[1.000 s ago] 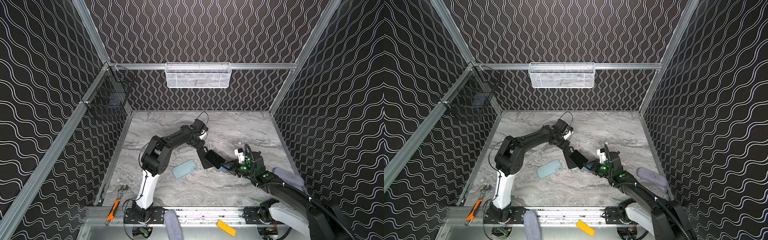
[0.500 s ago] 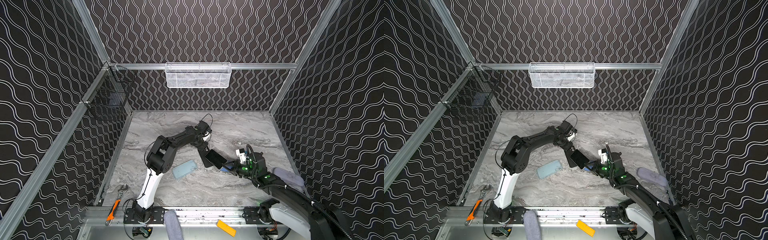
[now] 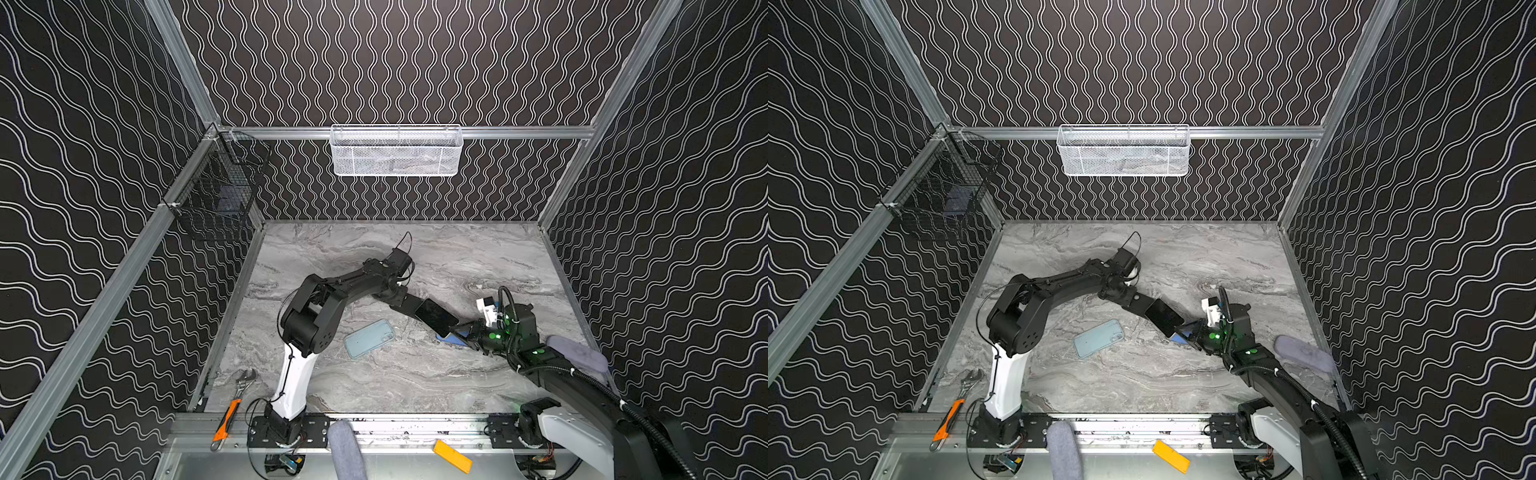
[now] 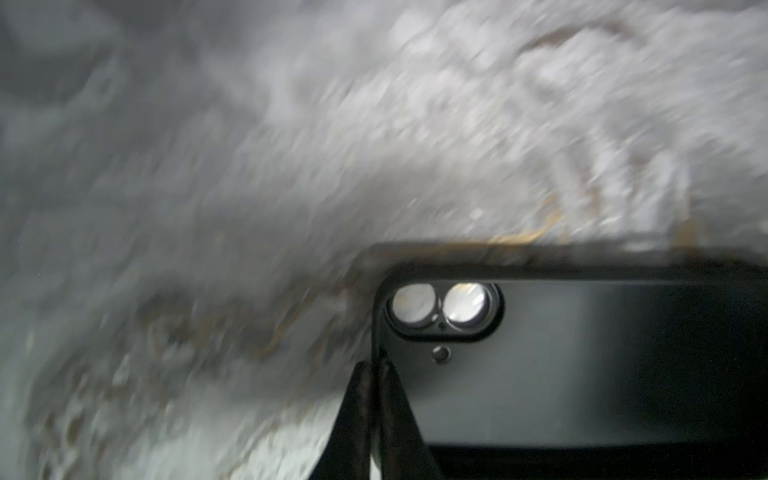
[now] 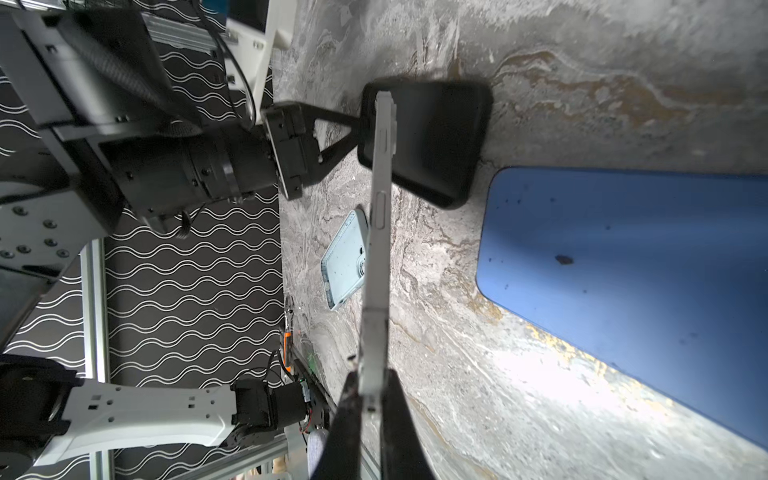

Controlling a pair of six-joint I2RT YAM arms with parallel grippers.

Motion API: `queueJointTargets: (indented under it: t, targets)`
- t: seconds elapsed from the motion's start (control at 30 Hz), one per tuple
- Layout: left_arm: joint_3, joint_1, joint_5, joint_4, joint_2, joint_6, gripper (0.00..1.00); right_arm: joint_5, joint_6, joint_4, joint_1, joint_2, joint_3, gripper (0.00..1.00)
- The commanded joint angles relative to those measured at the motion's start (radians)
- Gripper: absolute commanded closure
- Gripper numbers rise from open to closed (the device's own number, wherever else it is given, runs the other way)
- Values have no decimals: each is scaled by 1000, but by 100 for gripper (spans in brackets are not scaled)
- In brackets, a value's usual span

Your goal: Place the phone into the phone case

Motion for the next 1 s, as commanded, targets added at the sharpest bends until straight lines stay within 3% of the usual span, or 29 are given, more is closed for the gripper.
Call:
queueJointTargets:
  t: [0.0, 0.37, 0.97]
  targets:
    - [-41, 4, -60, -110, -32, -97, 90, -99, -60, 50, -13, 39, 33, 100]
    - [-202, 48, 152, 19, -95, -289, 89, -224, -178, 17, -23, 212, 149, 100]
    - [-213, 129, 217, 124, -147, -486, 89, -277, -362, -170, -25, 456, 421, 100]
